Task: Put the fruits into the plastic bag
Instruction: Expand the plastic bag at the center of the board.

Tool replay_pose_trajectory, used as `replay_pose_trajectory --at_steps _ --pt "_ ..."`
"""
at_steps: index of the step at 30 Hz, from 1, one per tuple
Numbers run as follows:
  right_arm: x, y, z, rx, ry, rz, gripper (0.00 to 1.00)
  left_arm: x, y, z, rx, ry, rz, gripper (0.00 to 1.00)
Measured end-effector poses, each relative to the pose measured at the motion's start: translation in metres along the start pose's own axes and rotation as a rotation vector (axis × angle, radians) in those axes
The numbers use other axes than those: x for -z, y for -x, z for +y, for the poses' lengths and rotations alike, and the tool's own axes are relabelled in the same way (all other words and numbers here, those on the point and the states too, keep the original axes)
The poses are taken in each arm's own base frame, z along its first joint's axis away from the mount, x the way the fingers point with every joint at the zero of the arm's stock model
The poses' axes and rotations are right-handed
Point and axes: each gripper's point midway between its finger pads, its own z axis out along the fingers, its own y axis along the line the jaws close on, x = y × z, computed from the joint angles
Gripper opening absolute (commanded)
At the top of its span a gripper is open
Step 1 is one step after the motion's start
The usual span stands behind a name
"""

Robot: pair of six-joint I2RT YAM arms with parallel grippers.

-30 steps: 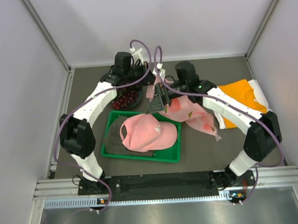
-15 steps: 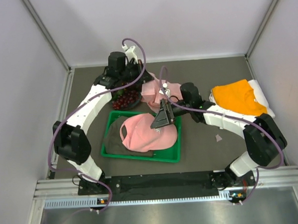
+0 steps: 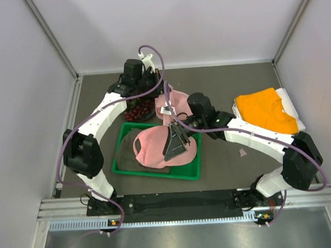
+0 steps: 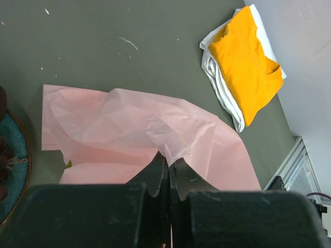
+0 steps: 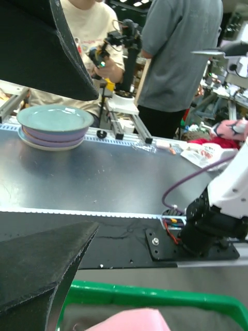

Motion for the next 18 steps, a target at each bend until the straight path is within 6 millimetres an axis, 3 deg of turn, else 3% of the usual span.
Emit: replay_pose_trajectory --at_steps 10,14,18 --pt "0.011 0.009 0.032 0.074 0.066 -0.008 0.99 0.000 -0.002 0.003 0.003 0.008 0.008 0.00" --pt "0.035 0.020 0.056 0.158 0.004 -0.085 0.99 0.001 -0.001 0.006 0.006 0.021 0.006 0.00" --pt "0.067 0.035 0.099 0.307 -0.048 -0.204 0.99 0.001 -0.004 0.011 0.015 0.040 0.014 0.00"
